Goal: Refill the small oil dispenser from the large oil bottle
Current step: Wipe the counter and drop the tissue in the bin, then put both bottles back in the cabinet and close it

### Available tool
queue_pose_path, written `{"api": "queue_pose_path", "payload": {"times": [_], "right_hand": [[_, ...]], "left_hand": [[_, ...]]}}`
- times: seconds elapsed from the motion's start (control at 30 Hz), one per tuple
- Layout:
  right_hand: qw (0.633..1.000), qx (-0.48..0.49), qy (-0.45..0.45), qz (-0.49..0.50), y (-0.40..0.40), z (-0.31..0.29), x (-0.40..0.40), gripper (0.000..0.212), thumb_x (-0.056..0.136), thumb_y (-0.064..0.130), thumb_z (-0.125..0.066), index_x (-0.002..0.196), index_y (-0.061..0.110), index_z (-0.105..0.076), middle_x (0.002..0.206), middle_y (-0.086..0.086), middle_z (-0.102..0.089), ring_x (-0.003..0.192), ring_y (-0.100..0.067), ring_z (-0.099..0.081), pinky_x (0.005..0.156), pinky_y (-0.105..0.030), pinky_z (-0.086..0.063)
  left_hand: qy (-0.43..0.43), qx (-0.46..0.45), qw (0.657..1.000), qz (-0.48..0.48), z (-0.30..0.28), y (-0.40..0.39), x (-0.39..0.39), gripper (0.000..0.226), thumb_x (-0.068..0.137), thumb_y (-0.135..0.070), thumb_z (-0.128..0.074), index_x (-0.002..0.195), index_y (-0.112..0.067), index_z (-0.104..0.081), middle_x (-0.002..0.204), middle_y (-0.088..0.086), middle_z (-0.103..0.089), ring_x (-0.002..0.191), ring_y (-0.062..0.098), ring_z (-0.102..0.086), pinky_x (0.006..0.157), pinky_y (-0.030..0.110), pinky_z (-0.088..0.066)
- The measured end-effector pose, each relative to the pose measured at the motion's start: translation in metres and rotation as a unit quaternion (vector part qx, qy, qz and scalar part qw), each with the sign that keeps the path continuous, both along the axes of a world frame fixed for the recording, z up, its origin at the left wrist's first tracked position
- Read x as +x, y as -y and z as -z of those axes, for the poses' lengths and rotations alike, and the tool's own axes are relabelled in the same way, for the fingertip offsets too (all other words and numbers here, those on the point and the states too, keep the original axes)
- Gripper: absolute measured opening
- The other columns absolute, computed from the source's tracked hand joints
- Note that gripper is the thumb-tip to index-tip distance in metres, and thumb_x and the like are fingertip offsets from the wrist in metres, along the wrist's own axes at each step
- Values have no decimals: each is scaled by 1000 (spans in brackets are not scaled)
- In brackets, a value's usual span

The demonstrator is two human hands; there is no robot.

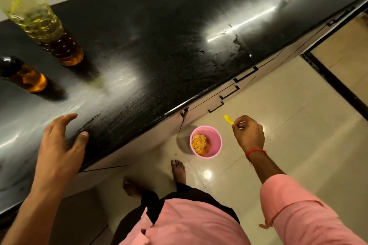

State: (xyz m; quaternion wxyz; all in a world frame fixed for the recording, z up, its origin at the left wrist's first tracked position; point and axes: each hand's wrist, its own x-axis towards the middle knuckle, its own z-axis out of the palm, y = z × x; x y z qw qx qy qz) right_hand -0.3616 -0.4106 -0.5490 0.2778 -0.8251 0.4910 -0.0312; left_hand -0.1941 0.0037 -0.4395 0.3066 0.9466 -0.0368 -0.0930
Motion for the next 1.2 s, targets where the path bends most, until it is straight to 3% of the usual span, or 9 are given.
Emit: {"api": "queue_pose_path", "payload": {"times": [0.13, 0.3, 0.53, 0.83, 0.87, 0.97, 1.1, 1.2], "right_hand": [[997, 57, -39, -15, 8, 17, -6, 19, 84, 14, -67, 99, 25, -73, 84, 2, -76, 88, -25, -73, 81, -32, -57], [997, 66, -33, -21, 18, 24, -10, 27, 87, 8, -65, 109, 19, -75, 98, -4, -78, 90, -24, -73, 89, -33, -57], [997, 63, -18, -33, 19, 24, -2, 25, 90, 12, -63, 111, 20, -74, 96, -2, -77, 82, -22, -71, 81, -27, -51], [982, 78, 123, -123, -9, -12, 52, 25, 94, 16, -69, 118, 16, -71, 101, -11, -74, 90, -27, -70, 86, -34, -54], [978, 77, 139, -137, -14, -19, 59, 26, 94, 16, -69, 120, 15, -70, 101, -10, -74, 91, -26, -70, 85, -31, -55], [963, 76, 174, -190, -33, -39, 89, 27, 93, 13, -69, 120, 19, -70, 98, -2, -73, 90, -20, -69, 75, -8, -51], [936, 114, 213, -255, -69, -69, 131, 28, 94, 16, -70, 120, 25, -69, 96, 10, -72, 90, -8, -70, 75, -16, -57], [920, 124, 232, -289, -95, -89, 161, 27, 93, 16, -70, 118, 26, -70, 93, 12, -72, 87, -3, -69, 75, -9, -51]], "left_hand": [[-6, 18, 1000, -5, 3, -3, 1, 47, 99, -18, -62, 143, -24, -47, 154, 11, -39, 144, 32, -35, 116, 56, -33], [-1, 26, 1000, -5, 8, -4, 1, 46, 99, -18, -62, 143, -24, -49, 155, 13, -39, 145, 32, -33, 116, 55, -31], [-15, 9, 1000, -9, 7, 1, -2, 48, 99, -18, -63, 144, -23, -48, 156, 13, -38, 146, 30, -33, 117, 53, -31], [15, -29, 998, -54, -3, -12, 1, 46, 97, -18, -65, 142, -23, -52, 150, 5, -45, 142, 23, -40, 116, 45, -36], [19, -30, 998, -58, -2, -14, 1, 46, 97, -18, -65, 141, -23, -52, 149, 5, -46, 141, 22, -41, 115, 45, -37], [26, -36, 995, -88, -5, -26, 4, 46, 97, -19, -65, 141, -25, -52, 152, 3, -44, 144, 20, -38, 116, 43, -36], [36, -53, 992, -107, -10, -38, 10, 49, 97, -19, -65, 144, -25, -49, 153, -1, -42, 144, 13, -35, 113, 27, -29], [43, -71, 990, -116, -15, -38, 19, 52, 98, -19, -64, 147, -25, -46, 152, -4, -43, 141, 11, -37, 113, 27, -31]]}}
